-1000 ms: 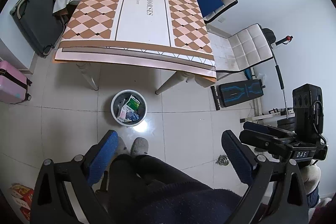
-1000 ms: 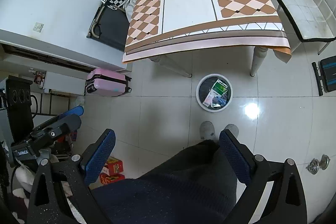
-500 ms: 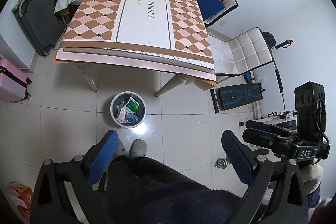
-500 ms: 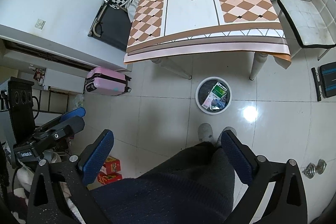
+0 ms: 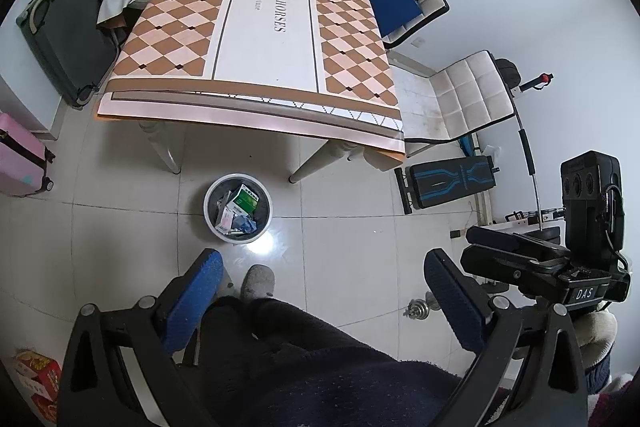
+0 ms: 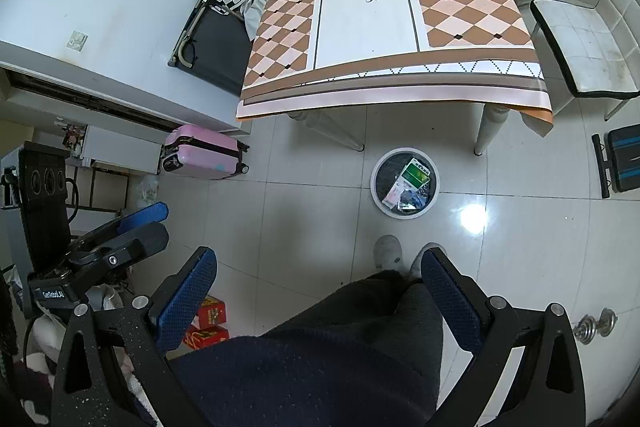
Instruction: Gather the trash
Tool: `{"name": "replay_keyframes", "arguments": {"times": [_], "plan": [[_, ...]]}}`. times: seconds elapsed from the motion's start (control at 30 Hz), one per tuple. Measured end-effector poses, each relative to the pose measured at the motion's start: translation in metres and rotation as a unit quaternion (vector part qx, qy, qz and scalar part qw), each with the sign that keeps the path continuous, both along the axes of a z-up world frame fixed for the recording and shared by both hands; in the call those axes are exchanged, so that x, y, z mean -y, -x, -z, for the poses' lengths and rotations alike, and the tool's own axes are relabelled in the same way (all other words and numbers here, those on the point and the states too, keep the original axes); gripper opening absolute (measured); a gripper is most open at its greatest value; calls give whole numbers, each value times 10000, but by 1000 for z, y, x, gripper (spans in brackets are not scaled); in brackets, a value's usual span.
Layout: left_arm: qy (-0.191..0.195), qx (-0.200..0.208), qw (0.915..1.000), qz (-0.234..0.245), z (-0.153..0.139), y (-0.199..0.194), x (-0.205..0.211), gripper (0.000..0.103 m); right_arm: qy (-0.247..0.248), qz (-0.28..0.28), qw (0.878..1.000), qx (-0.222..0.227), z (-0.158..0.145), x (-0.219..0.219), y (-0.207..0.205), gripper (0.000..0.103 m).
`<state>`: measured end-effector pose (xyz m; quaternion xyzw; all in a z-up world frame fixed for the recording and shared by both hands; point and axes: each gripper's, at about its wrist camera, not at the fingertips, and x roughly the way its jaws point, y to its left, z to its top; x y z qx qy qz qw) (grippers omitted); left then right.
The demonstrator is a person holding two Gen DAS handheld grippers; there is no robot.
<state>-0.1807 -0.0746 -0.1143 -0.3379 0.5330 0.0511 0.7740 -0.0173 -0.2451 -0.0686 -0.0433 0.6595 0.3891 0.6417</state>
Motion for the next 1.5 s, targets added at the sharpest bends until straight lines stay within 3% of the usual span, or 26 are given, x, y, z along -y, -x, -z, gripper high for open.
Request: {"name": "replay_keyframes", "arguments": {"times": [1.5], "plan": [[52, 76, 9999, -51, -15, -6, 2, 103, -15, -68, 10000, 13, -11, -6, 1, 103]]}}
